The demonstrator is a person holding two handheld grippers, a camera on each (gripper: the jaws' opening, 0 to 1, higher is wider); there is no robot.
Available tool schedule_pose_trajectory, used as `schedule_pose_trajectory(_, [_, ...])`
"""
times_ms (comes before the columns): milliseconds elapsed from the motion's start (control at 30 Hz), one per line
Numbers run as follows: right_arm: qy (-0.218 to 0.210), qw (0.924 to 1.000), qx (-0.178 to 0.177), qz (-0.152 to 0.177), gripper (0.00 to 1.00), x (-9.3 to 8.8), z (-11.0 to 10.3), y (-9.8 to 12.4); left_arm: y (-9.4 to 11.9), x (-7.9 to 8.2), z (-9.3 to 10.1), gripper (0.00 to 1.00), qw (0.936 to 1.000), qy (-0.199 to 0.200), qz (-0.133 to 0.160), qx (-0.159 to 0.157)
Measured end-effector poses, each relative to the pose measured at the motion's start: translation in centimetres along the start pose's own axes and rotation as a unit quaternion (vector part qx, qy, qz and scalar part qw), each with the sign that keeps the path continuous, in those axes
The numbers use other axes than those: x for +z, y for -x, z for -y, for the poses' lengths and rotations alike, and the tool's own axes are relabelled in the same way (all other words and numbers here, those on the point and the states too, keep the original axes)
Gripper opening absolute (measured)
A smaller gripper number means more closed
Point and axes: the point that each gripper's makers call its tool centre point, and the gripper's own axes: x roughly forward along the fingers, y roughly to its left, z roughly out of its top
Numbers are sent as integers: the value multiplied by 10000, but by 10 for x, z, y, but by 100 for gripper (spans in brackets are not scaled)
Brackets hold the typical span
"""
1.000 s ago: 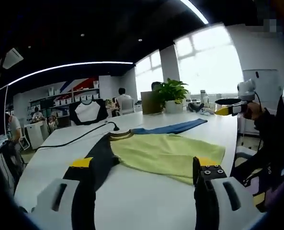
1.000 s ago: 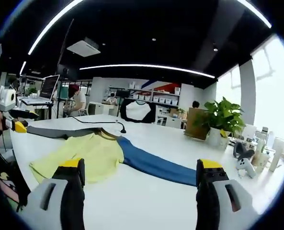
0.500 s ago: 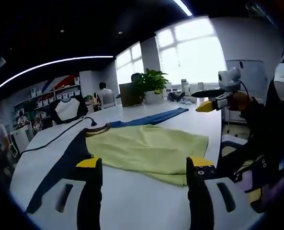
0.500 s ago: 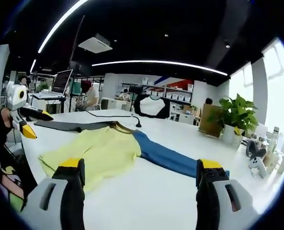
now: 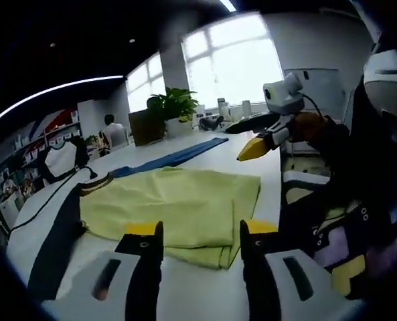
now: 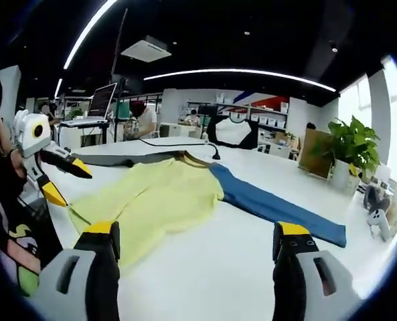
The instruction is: Fold the garment on the visible template until the final outline fits inside the template.
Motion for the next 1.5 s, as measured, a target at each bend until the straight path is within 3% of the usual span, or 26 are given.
schedule_pose_trajectory(100, [18,10000,37,-45,97,-2,-2,-1,-5,-3,8,42,9998,113,-83,-128])
schedule_pose_trajectory(333, [54,9991,336,-240,91,-8,-18,-3,-9,-1,15,27,9991,268,44,-322])
schedule_pose_trajectory(467, [-45,9982,472,-360,87,-14,-24,-4,-11,-6,14,22,9979,555,-33,-331])
schedule_pose_trajectory(833, [-121,9961,627,-609,82,-24,-31,-8,-11,-14,8,1,9962,831,-69,-270])
schedule_pose_trajectory(1333, [-130,9952,683,-695,79,-27,-35,-8,14,5,-18,0,9953,886,362,151])
schedule_pose_trajectory(1500, [-148,9951,655,-725,79,-28,-33,-7,10,-2,-8,4,9998,190,85,-5])
